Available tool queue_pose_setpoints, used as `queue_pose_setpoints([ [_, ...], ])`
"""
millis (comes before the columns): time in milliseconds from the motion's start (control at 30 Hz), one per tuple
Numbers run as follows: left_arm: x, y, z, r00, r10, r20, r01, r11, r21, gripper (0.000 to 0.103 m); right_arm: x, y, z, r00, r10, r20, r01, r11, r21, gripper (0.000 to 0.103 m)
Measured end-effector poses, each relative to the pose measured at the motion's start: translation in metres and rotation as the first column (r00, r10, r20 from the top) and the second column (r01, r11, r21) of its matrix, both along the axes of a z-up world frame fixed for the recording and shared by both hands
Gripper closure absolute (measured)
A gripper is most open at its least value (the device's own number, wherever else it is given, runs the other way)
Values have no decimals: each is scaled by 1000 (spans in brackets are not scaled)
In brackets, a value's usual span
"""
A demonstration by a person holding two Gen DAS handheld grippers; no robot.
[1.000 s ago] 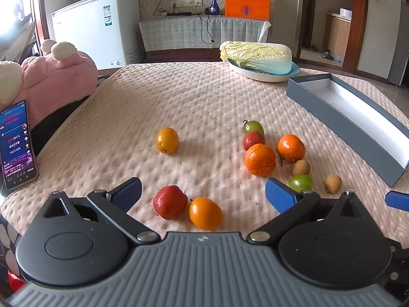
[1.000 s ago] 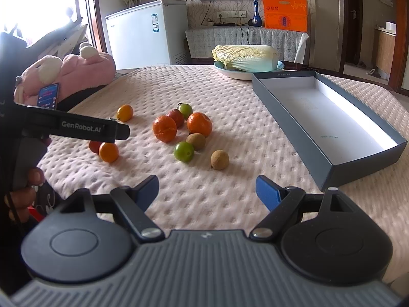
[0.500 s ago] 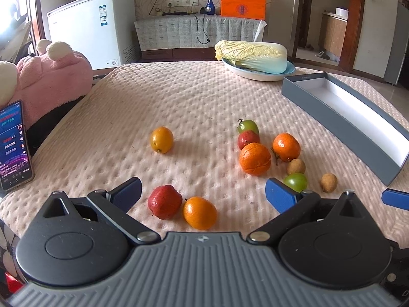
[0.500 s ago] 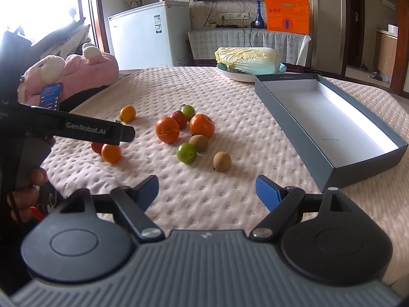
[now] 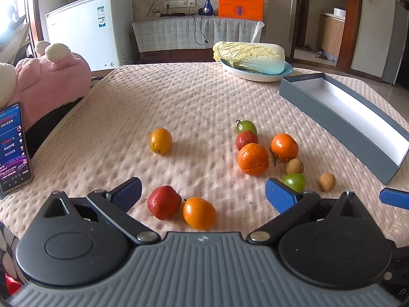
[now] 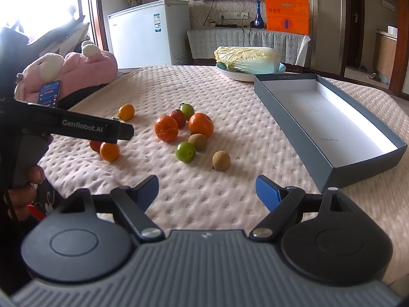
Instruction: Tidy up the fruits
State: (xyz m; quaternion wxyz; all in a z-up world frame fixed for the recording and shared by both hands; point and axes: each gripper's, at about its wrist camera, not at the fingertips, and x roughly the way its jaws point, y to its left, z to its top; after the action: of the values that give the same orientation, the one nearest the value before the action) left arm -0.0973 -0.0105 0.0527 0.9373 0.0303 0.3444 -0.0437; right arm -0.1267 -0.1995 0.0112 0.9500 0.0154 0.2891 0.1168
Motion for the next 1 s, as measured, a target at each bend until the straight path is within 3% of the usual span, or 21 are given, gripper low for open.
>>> queue_pose_setpoints([
  [300,-7,4,2,1000,7,21,-7,1000,10,0,-2,0,5,1000,17,20,-17,1000,3,19],
  [500,-16,22,5,999,15,40,-14,1000,-23,0,4,5,17,995,92,48,-91,996,-10,19],
  [667,-24,28,5,997,-66,35,67,997,-45,0,18,7,17,992,112,65,-109,993,-41,25],
  [767,-27,24,2,991,-127,31,128,992,-18,0,24,1,9,995,88,45,-87,996,-34,25],
  [867,-21,21,-5,989,-149,-6,149,989,-13,13,30,-2,8,995,85,44,-84,996,-25,27],
  [933,-14,19,-11,986,-158,-53,156,987,-35,29,36,-2,6,997,77,32,-76,996,-36,34],
  [1000,-10,15,-16,982,-174,-74,171,984,-54,38,44,-3,1,997,72,-7,-72,997,-41,46],
])
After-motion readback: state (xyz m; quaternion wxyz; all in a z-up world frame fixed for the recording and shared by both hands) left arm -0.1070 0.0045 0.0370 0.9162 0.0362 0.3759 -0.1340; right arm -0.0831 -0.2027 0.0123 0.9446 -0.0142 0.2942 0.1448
